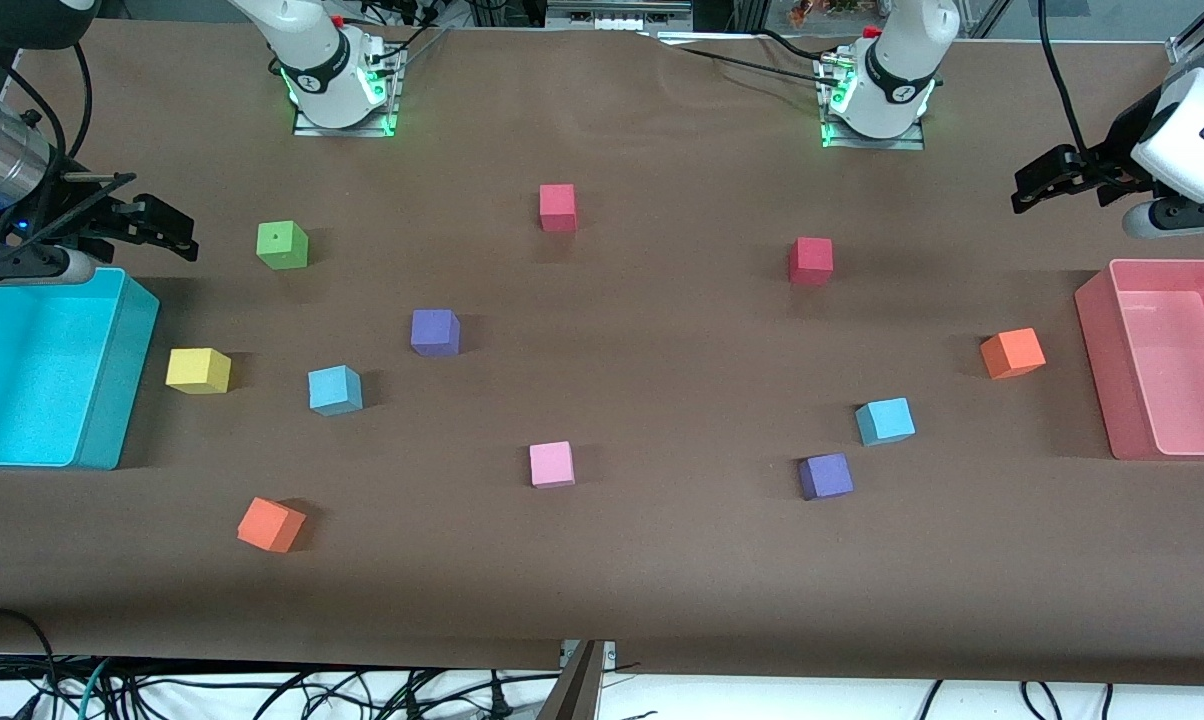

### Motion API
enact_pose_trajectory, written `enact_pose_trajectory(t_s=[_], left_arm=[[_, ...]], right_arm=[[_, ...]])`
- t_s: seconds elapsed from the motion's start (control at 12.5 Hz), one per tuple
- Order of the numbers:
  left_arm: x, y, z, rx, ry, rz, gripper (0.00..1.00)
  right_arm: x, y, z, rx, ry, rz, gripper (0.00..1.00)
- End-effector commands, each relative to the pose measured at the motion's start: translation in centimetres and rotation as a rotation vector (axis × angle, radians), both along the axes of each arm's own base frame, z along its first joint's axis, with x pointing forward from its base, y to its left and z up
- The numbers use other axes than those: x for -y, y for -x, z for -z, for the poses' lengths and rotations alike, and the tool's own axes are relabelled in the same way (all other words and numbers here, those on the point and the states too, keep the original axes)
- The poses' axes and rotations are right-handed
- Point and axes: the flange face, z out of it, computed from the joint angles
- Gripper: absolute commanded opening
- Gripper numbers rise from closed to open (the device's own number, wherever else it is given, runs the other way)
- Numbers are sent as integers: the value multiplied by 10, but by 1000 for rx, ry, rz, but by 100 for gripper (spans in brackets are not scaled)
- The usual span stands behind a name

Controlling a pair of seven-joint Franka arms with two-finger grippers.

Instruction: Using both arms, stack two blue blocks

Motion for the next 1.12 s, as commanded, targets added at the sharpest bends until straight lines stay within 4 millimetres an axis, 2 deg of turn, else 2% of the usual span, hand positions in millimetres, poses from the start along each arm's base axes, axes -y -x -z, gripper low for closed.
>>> enact_pose_trajectory(t_s=[0.0,1.04], left_arm=[[2,-1,-4,-10,15,-5,100],[1,-1,-1,-16,14,-5,100]], right_arm=[[2,7,-4,-1,9,-4,100],[-2,9,-4,-3,12,-21,100]])
